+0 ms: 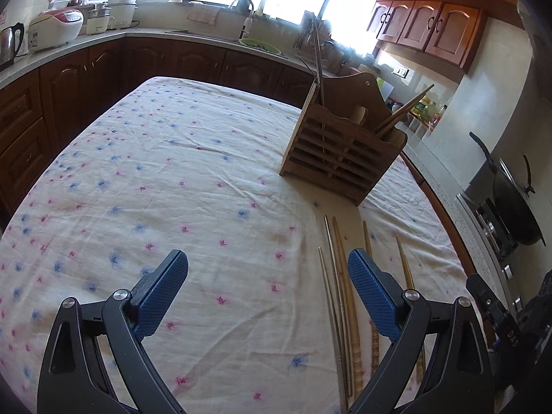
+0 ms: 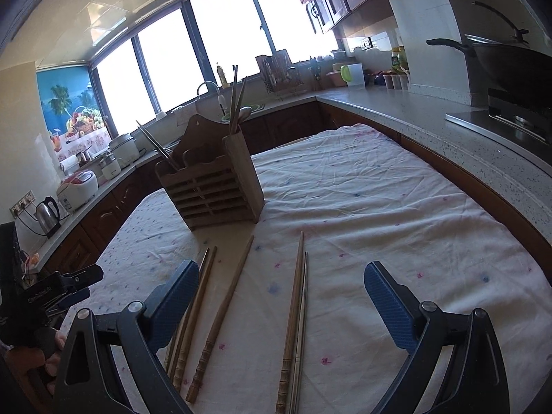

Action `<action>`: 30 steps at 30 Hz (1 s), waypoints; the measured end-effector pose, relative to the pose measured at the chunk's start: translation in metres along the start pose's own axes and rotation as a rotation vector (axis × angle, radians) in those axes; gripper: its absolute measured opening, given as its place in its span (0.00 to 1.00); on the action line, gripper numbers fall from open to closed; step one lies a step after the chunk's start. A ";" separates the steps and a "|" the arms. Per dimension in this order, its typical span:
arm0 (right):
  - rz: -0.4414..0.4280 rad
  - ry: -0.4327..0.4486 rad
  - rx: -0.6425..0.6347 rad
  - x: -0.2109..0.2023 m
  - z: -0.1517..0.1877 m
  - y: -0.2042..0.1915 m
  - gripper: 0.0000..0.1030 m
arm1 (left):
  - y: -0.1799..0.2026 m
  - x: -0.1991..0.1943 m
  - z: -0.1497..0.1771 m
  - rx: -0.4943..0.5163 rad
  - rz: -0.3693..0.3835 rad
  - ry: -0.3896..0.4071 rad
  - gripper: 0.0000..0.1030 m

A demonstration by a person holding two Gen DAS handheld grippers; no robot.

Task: Organize utensils
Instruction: 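Move both open grippers back over the remaining chopsticks on the cloth, then grasp a metal chopstick with the left gripper while the right gripper grasps a wooden one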

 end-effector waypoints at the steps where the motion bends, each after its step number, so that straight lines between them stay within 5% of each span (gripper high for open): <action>1: 0.003 -0.005 -0.005 0.001 0.001 0.000 0.94 | 0.001 0.002 0.001 0.006 0.000 -0.007 0.93; 12: 0.012 -0.089 -0.016 0.023 0.006 0.004 0.69 | 0.022 0.024 0.003 0.077 0.008 -0.056 0.89; 30: 0.014 -0.259 -0.082 0.106 -0.009 0.005 0.41 | 0.074 0.112 -0.009 0.245 0.060 -0.232 0.43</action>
Point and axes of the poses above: each gripper's, at about its wrist camera, not at the fingertips, and x roughly the way its jaws point, y to its right, z to its underside, the point moved 9 cm from there along x, roughly the way its jaws point, and after that the axes turned 1 degree about y, right-handed, at the moved point
